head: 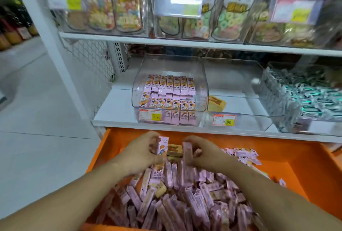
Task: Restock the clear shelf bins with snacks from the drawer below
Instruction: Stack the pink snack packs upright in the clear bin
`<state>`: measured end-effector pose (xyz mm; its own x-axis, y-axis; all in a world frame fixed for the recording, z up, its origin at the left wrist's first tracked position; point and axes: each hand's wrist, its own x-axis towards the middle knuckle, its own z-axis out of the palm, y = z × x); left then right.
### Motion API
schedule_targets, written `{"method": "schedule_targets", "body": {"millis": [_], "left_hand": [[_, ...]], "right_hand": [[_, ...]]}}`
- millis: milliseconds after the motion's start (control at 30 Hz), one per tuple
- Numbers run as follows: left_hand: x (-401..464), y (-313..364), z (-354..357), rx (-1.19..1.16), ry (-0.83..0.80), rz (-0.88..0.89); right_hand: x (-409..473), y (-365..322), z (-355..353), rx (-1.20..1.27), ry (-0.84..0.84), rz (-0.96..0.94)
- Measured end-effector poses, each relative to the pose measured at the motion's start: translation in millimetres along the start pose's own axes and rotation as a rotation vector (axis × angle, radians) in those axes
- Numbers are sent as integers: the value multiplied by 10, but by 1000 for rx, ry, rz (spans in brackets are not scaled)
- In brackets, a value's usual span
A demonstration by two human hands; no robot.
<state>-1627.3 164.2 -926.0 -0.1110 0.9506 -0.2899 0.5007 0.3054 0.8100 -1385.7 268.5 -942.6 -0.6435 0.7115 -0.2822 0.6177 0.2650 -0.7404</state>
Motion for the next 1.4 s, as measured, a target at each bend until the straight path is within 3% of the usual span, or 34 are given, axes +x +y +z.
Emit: {"method": "schedule_targets", "body": {"millis": [167,400,600,800,1000,1400], "left_hand": [[-275,569,-186,-197,2,55],[-374,811,93,-376,54,34],[-293,872,-24,-457,70,7],[-206,877,-252,-427,107,13],[-199,799,-258,-389,16,-31],[-324,923,-113,-225,16,7]], "right_hand": [[-502,-592,-429,433,-30,-41],[-699,-842,-383,583,99,-40],[-482,-847,-409,444,256,1],[-387,-880,-753,401,181,-43],[-390,-873,-786,422,31,-98],[-419,-909,-545,457,162,-68]]}}
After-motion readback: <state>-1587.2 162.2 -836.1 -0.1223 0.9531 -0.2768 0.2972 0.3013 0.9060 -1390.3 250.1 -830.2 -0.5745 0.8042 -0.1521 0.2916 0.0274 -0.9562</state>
